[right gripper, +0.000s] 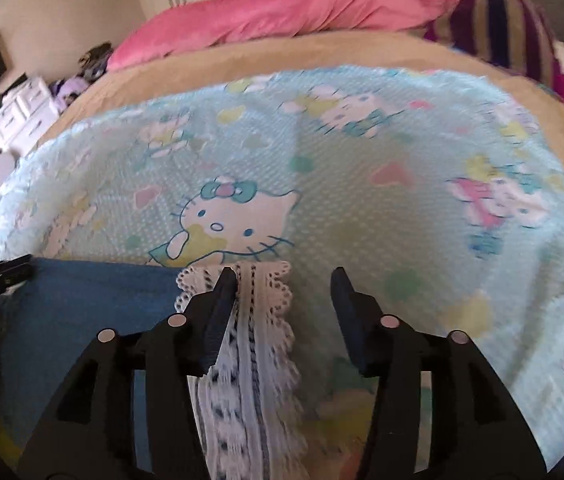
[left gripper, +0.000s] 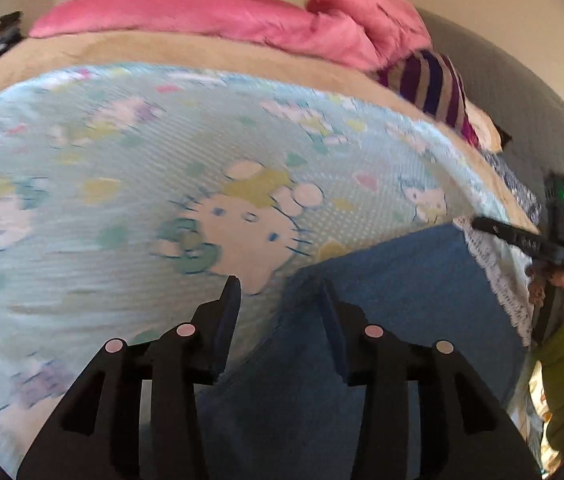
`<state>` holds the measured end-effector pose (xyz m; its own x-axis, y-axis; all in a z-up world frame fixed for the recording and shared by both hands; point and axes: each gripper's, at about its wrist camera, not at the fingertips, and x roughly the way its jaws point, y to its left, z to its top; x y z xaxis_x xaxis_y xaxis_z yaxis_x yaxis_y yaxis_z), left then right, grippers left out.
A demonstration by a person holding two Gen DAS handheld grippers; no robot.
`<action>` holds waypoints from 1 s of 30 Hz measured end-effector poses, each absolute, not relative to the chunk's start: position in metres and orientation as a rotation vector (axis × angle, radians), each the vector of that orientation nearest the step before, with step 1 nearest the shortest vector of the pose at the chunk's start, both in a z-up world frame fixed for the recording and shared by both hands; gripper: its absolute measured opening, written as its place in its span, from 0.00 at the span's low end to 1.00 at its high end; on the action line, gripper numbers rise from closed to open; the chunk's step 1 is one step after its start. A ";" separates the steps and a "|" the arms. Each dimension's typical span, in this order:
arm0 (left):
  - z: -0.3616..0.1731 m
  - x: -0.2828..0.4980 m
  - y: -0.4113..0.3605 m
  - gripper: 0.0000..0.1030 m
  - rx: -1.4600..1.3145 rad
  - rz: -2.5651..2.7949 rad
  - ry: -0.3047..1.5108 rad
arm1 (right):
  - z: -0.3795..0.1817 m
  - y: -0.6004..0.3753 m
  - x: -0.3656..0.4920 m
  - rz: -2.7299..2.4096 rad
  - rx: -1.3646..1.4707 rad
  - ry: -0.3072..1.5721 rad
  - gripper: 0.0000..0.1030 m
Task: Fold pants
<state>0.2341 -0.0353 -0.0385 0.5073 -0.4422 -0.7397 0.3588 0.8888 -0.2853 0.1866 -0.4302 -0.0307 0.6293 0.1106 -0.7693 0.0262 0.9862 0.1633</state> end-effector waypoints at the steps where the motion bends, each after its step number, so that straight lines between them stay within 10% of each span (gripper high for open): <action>1: -0.026 0.225 -0.023 0.43 -0.101 -0.448 0.884 | -0.024 -0.431 0.173 0.045 0.162 0.870 0.44; 15: -0.012 0.099 0.042 0.69 -0.130 -0.258 0.907 | -0.004 -0.380 0.072 0.184 0.014 0.825 0.53; 30: -0.044 0.116 0.069 0.68 -0.184 -0.134 0.981 | -0.051 -0.360 0.063 0.202 -0.083 1.008 0.65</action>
<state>0.1162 0.0688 -0.0443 0.5495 -0.1956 -0.8123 0.0299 0.9762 -0.2148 0.0634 -0.3596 -0.0513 0.5166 0.1299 -0.8463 -0.2061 0.9782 0.0244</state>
